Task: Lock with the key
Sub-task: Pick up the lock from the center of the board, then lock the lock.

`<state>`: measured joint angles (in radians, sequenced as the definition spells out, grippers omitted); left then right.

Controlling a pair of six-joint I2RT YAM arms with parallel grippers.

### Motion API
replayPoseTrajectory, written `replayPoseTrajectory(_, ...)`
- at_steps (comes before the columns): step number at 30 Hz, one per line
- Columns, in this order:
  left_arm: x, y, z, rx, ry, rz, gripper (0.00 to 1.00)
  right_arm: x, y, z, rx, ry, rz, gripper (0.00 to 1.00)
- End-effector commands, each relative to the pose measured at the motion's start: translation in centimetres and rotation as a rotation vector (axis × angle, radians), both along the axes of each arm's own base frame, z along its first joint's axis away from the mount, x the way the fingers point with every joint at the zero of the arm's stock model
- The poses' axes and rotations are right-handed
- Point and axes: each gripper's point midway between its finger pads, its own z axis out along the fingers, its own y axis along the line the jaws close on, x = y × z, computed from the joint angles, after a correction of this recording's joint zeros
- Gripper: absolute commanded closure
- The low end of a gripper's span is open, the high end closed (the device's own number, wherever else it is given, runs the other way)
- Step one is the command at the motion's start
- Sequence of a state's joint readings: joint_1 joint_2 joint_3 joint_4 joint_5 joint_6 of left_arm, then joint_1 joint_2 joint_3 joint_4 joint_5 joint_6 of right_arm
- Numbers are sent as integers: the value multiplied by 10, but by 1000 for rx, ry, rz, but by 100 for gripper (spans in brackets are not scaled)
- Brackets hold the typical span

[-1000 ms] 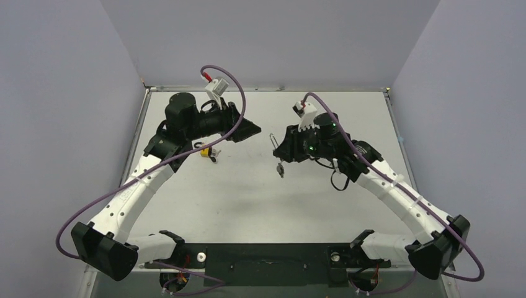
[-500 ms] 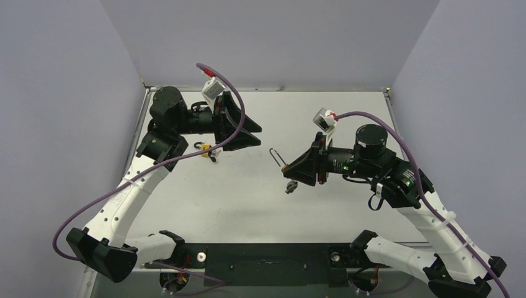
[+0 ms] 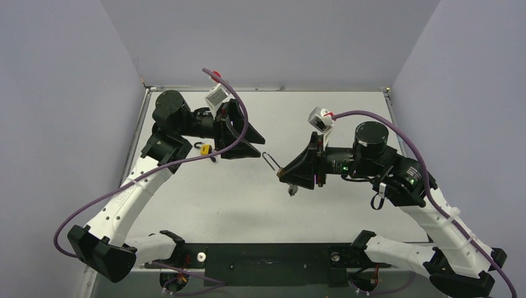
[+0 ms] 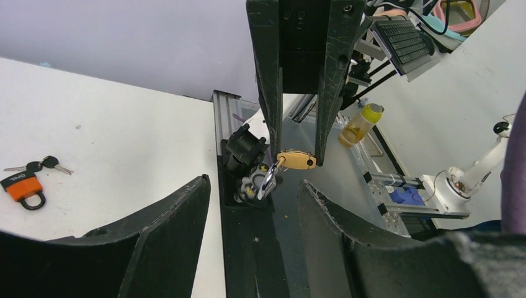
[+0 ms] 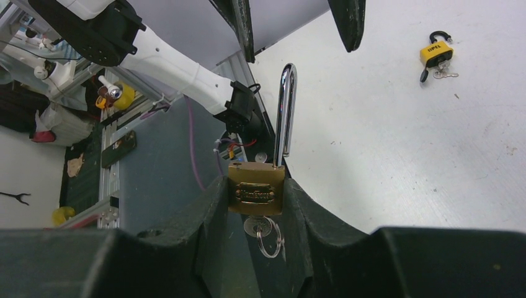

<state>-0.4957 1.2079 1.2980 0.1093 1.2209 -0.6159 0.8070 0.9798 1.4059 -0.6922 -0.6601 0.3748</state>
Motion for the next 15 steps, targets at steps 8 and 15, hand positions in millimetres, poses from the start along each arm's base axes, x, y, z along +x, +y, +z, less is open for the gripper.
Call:
replayPoseTrajectory(8, -19, -1, 1, -6, -49, -63, 56, 3, 2, 26, 39, -75, -9, 100)
replayPoseTrajectory(15, -22, -2, -4, 11, -41, -68, 61, 7, 2, 24, 23, -83, -21, 100)
